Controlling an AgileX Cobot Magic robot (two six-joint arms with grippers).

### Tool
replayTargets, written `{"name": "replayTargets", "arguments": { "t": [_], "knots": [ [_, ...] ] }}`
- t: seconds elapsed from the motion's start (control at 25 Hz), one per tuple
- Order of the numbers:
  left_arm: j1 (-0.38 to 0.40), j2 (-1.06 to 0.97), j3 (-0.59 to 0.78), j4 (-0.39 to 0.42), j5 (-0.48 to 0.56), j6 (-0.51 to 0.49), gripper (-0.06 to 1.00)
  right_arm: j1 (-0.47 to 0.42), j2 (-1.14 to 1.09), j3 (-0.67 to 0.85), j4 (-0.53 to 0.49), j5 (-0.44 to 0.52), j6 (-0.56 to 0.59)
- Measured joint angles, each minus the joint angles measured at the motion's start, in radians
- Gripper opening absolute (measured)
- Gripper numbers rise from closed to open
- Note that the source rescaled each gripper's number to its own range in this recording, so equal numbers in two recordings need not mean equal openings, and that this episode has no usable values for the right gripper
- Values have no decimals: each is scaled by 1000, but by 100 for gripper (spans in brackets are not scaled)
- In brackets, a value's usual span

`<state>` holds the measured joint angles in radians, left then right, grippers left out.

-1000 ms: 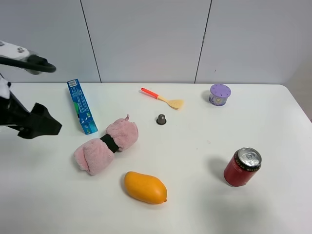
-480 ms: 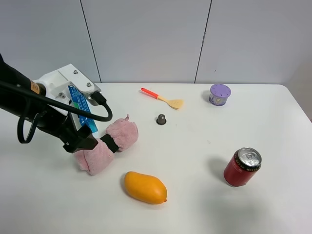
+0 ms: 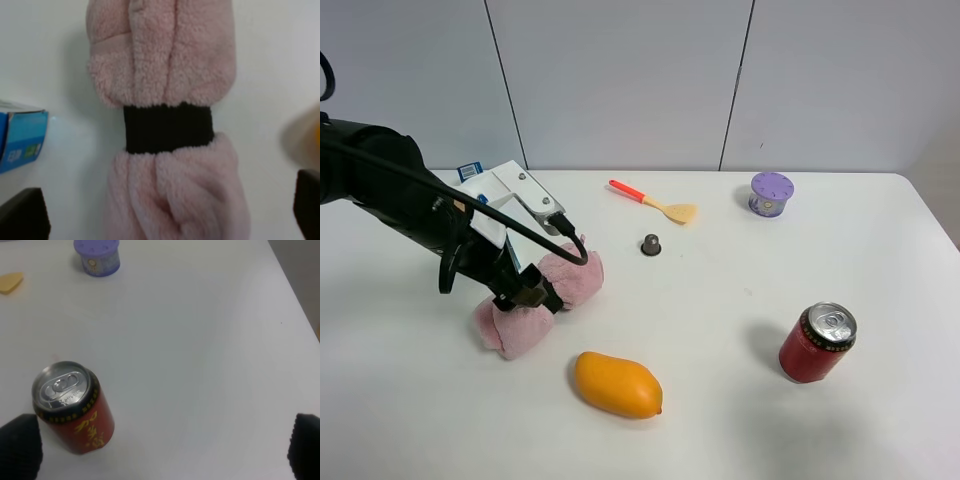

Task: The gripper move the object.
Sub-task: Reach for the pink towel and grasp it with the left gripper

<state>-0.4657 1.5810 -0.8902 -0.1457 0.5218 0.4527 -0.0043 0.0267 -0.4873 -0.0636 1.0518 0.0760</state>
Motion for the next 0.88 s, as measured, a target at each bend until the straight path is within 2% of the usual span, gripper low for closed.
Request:
{"name": "replayTargets", "arguments": {
  "t": [0.36, 0.88],
  "knots": [
    [-21, 129, 0, -32, -160, 1, 100, 0, 0, 0, 0, 0, 0],
    [-22, 264, 0, -48, -245, 2, 100, 0, 0, 0, 0, 0, 0]
  ]
}}
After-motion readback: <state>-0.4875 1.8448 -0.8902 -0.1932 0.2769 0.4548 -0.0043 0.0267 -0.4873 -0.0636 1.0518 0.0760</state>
